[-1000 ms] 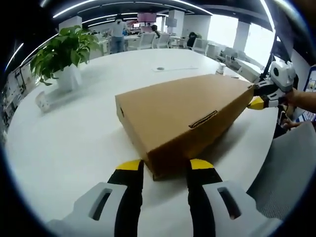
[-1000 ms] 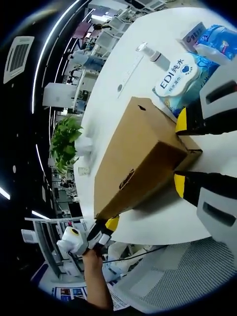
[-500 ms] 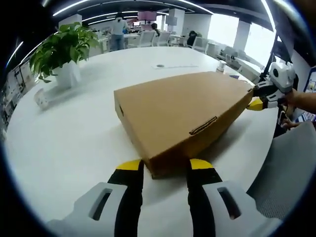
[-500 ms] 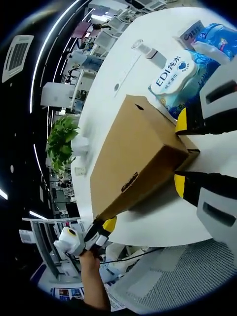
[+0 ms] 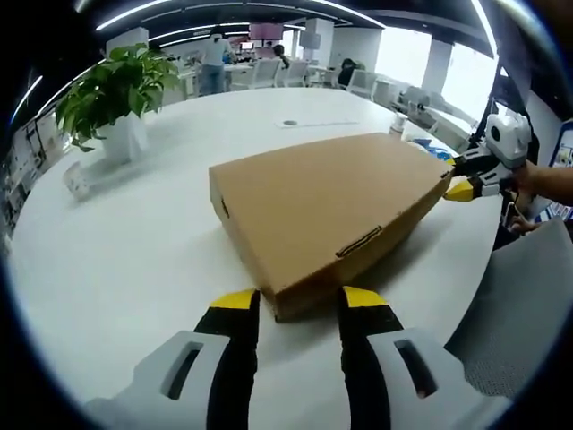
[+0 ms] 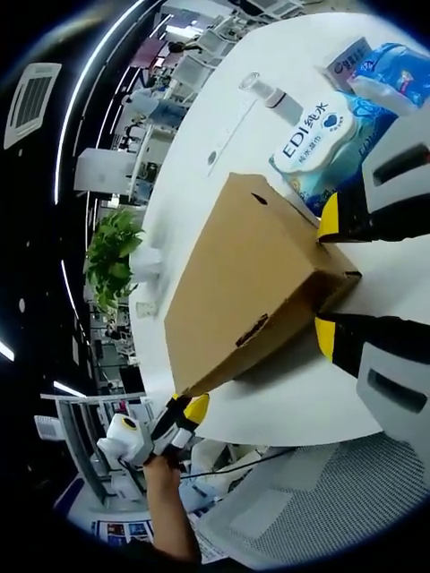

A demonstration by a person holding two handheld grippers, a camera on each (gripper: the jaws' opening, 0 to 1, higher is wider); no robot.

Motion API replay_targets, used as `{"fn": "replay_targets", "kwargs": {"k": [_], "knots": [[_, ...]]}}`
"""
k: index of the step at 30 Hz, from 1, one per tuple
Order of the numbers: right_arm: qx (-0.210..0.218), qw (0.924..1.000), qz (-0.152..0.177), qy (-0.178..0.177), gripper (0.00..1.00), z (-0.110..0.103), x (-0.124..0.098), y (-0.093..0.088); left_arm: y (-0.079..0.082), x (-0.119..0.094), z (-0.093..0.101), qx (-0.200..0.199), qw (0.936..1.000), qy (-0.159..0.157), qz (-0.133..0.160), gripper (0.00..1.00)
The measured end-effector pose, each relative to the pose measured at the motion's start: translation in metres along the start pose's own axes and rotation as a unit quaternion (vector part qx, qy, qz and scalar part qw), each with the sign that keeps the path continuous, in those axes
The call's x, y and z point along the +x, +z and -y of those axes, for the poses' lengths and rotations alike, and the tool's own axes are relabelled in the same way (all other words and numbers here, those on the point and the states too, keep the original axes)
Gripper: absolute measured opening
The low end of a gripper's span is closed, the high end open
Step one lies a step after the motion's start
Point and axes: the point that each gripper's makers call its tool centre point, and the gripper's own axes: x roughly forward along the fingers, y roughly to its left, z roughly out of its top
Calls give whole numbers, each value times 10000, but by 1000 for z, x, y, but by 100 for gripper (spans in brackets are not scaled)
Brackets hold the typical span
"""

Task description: Operate the shoe box by opening the lid, removing the specified soft item, and placing it in the target area until the item is outside and the box remains undamaged.

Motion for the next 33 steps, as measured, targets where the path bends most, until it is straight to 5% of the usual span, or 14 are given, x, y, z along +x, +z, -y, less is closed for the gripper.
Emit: {"fn": "replay_targets", "kwargs": {"k": [15,33], "knots": [[-67,9998,189,21,29,4,-5,13,14,-8,-4,100,9998,56,158,34],[-79,9998,153,32,29,2,-1,11,10,-1,-1,134,9999,-16,75,34]]}}
